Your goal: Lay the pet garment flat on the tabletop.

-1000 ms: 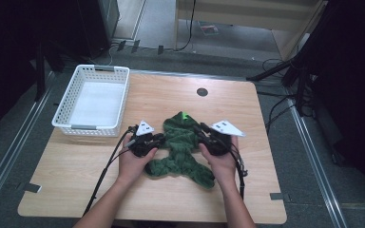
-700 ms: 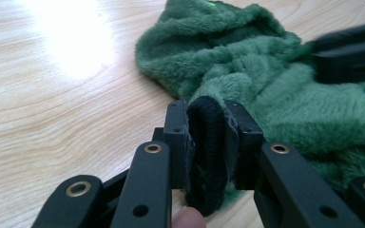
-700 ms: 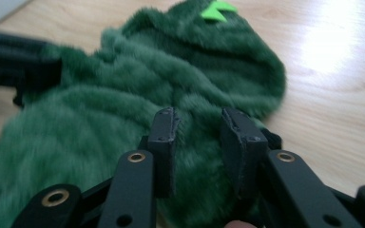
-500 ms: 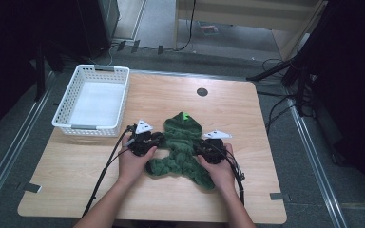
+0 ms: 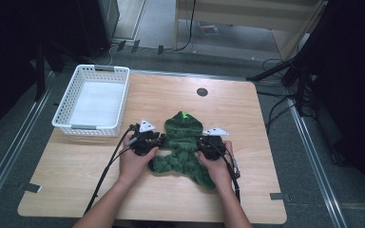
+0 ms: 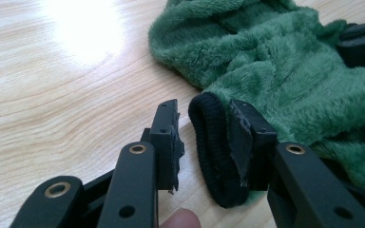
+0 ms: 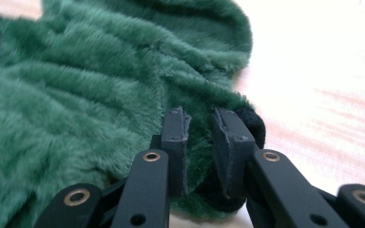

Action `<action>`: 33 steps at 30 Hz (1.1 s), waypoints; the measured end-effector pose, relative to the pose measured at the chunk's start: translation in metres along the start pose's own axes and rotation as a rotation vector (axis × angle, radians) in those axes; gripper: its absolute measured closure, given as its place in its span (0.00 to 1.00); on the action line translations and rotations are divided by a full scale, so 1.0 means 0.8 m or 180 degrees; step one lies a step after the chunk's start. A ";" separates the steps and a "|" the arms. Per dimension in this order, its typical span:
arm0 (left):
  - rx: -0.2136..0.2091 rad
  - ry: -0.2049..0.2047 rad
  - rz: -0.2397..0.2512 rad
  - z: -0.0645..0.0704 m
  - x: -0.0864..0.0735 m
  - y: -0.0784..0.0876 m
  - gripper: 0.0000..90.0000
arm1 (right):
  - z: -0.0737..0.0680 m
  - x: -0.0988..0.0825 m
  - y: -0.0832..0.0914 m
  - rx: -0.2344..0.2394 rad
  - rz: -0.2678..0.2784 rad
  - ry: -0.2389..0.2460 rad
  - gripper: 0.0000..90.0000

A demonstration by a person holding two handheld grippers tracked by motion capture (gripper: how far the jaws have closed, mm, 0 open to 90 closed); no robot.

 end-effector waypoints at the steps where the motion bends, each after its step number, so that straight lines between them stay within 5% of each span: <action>1: 0.0013 0.0021 0.0007 -0.001 0.000 0.000 0.72 | 0.000 0.001 -0.002 -0.0011 0.0043 -0.0022 0.85; 5: 0.0043 0.0080 -0.0038 -0.005 0.003 -0.004 0.74 | 0.000 0.004 -0.008 -0.0022 0.0131 -0.0009 0.86; 10: 0.0024 0.0325 0.0044 -0.015 0.011 -0.011 0.81 | 0.000 0.008 -0.010 0.0032 0.0052 0.0014 0.86; 19: 0.0193 0.0355 0.0056 -0.031 0.022 -0.018 0.83 | -0.009 0.017 -0.020 0.0023 0.0118 -0.0020 0.85; 22: 0.0096 0.0310 0.0251 -0.029 0.026 -0.007 0.70 | -0.007 0.019 -0.018 0.0161 0.0067 -0.0030 0.75; 24: 0.0094 0.0246 0.0395 -0.026 0.028 0.007 0.64 | -0.004 0.023 -0.007 0.0283 0.0182 -0.0139 0.68; 27: -0.0036 0.0332 0.0543 -0.018 0.026 0.033 0.58 | 0.002 0.026 0.019 0.0315 0.0422 -0.0190 0.67; 30: -0.0200 0.0236 0.0489 -0.001 0.015 0.050 0.57 | -0.001 0.019 0.046 0.0397 0.0489 -0.0085 0.65; 33: -0.0385 0.0096 0.0267 0.020 -0.003 0.053 0.56 | -0.008 0.004 0.063 0.0461 0.0421 0.0107 0.63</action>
Point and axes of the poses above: each handheld gripper's, and its own axes: y roughly backward along the jaws, x roughly out of its top, z roughly to its right, the point moved 6 cm from there along -y, roughly forward along the jaws, and after that the axes turned 11 degrees about -x, right-handed, at the moved point
